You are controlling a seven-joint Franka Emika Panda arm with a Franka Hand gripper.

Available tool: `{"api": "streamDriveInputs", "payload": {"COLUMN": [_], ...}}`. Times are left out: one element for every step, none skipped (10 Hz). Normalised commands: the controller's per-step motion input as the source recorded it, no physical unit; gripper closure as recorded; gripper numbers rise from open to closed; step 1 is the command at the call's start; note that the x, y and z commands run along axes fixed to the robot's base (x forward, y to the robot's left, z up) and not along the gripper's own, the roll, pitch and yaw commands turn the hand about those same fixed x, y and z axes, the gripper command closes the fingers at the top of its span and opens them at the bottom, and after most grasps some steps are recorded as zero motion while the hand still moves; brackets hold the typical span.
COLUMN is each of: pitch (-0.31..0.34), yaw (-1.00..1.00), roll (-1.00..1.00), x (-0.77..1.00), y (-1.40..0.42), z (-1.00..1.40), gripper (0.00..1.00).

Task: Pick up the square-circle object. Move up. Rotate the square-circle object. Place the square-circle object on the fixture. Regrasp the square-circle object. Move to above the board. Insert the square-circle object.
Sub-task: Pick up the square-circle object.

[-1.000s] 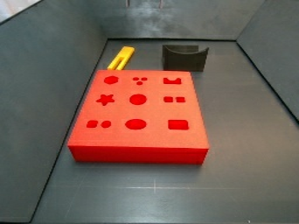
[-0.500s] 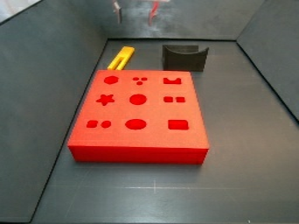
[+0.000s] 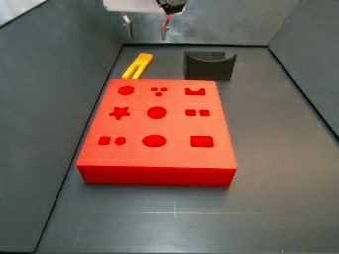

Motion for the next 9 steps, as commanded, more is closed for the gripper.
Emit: {"api": "streamDriveInputs", "payload": {"pitch": [-0.136,-0.034,-0.001,0.0,-0.004,-0.001,0.0,0.0,0.0], "yaw": [-0.15,-0.14,-0.08,-0.07,-0.08,-0.08,-0.09,-0.09,-0.09], "roll": [-0.28,-0.28,-0.35,-0.38,-0.33,-0.32,-0.32,-0.33,-0.33], "x": [0.11,0.0,0.0,0.0,0.0,0.0,0.0,0.0,0.0], "y": [0.15,0.19,0.08,0.03,0.1,0.13,0.13,0.12,0.11], "z": [-0.57,-0.65,-0.49,-0.41,-0.5,-0.53,-0.53,-0.51,-0.51], "gripper": [0.0,0.0,0.0,0.0,0.0,0.0,0.0,0.0,0.0]}}
